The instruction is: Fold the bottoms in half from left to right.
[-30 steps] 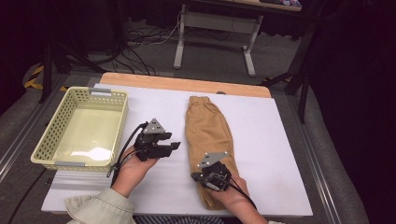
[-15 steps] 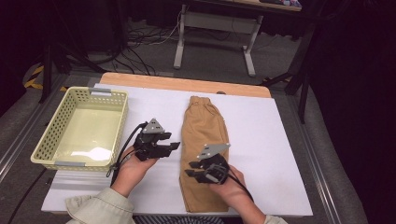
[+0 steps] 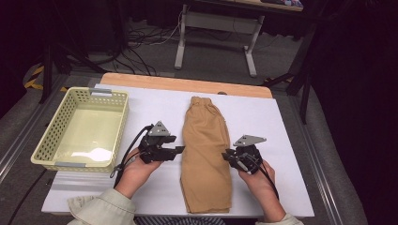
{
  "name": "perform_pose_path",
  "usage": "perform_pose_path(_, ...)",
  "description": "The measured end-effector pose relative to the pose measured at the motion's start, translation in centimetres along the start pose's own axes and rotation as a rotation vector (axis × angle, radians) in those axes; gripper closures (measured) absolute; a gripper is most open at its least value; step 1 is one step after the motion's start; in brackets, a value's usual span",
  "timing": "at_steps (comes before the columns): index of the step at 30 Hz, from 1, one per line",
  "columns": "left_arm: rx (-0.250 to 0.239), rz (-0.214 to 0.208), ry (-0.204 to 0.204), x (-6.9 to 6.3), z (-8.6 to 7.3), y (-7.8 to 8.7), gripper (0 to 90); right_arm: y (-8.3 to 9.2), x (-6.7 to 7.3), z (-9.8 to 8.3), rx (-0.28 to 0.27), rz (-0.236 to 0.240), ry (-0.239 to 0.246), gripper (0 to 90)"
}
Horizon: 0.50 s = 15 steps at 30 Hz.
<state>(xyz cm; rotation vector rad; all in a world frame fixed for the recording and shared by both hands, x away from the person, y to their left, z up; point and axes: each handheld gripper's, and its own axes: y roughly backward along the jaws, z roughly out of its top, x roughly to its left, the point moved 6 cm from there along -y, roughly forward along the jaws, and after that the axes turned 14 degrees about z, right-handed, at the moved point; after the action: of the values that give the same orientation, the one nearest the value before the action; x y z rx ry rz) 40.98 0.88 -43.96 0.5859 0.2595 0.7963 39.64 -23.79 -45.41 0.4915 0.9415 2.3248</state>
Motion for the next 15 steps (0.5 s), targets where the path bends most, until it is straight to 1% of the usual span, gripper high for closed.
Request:
perform_pose_path(4, 0.005, -0.009, -0.001, -0.1, 0.0, -0.2, 46.4, -0.5, -0.5, -0.8, 0.023, 0.001, -0.028, 73.1)
perform_pose_path(5, 0.005, -0.009, -0.001, -0.1, 0.0, -0.2, 46.4, -0.5, -0.5, -0.8, 0.023, 0.001, -0.028, 73.1)
perform_pose_path(6, 0.008, -0.011, 0.0, -0.2, 0.0, -0.2, 46.4, -0.8, -0.9, -1.2, 0.04, -0.001, -0.04, 76.2)
perform_pose_path(10, 0.008, -0.011, -0.007, -0.2, 0.0, -0.3, 46.4, -1.2, -1.3, -1.8, 0.05, 0.012, -0.071, 80.5)
perform_pose_path(11, 0.009, -0.01, -0.005, -0.2, 0.0, -0.4, 46.4, -1.3, -1.3, -1.9, 0.054, 0.02, -0.083, 82.9)
perform_pose_path(12, 0.01, -0.01, -0.004, -0.2, 0.0, -0.4, 46.4, -1.5, -1.5, -2.1, 0.062, 0.023, -0.085, 87.7)
perform_pose_path(15, 0.01, -0.008, -0.006, -0.2, 0.0, -0.4, 46.4, -1.5, -1.5, -2.2, 0.062, 0.025, -0.095, 89.4)
